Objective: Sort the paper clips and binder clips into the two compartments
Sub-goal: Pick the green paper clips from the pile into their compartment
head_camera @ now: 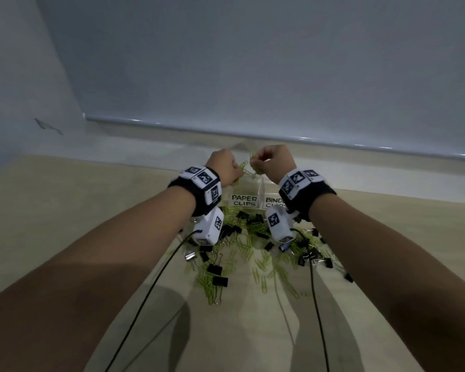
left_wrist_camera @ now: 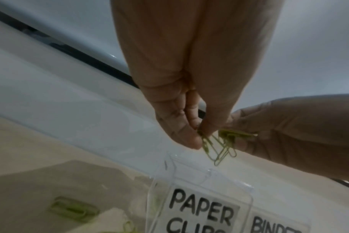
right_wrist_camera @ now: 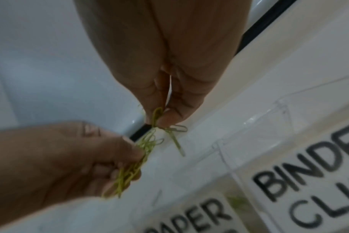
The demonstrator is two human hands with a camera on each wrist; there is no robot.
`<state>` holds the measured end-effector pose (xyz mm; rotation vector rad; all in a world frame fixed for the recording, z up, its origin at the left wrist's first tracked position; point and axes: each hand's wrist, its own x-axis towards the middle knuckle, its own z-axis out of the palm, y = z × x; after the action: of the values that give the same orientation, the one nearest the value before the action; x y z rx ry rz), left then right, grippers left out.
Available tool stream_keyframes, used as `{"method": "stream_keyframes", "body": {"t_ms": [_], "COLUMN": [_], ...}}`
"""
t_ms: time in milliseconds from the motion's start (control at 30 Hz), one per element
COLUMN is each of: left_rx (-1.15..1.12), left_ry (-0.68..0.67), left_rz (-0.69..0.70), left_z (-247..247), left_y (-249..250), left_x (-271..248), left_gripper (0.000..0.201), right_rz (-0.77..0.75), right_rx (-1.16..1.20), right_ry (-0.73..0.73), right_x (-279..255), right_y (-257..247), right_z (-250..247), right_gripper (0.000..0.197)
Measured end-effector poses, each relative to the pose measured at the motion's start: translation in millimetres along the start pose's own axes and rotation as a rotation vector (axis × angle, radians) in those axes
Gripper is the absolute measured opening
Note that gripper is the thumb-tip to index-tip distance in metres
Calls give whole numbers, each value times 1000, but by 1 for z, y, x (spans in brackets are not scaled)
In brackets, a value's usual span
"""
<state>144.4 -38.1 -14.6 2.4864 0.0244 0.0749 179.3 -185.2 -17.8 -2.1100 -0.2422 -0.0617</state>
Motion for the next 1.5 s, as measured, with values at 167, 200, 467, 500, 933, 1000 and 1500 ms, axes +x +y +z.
{"method": "stream_keyframes", "body": {"t_ms": [167,200,467,500,933,1000,1500], "left_rx": [95,93,311,356,532,521,306], "left_ry": [-55,-51,-474,-524,-600,-594,-595], "left_rz": [-3,31,311,337,440,463,338], "left_z": [6,2,-22,-18,1,3,12], "left_y": [-4,-5,-34,-41,-53,-55,-65], "left_x": [-3,-8,-117,-127,-139,-138,-142], "left_gripper": [19,18,13,15,26,27,11], "right_rz": [-25,-55,-455,-489,-479,-461,-159], "right_rx": [-399,-433,-531,-554,-837,-819,-668], "right_ry": [-100,-107,-676,-766,-855,-850,-372], "right_x": [-10,-15,-127,-141,-181,-180,-145], "right_y": [11,10,-18,-18,0,1,46], "right_z": [10,6,10,16,29,24,-61], "right_gripper": [17,17,15,18,27,30,13]}}
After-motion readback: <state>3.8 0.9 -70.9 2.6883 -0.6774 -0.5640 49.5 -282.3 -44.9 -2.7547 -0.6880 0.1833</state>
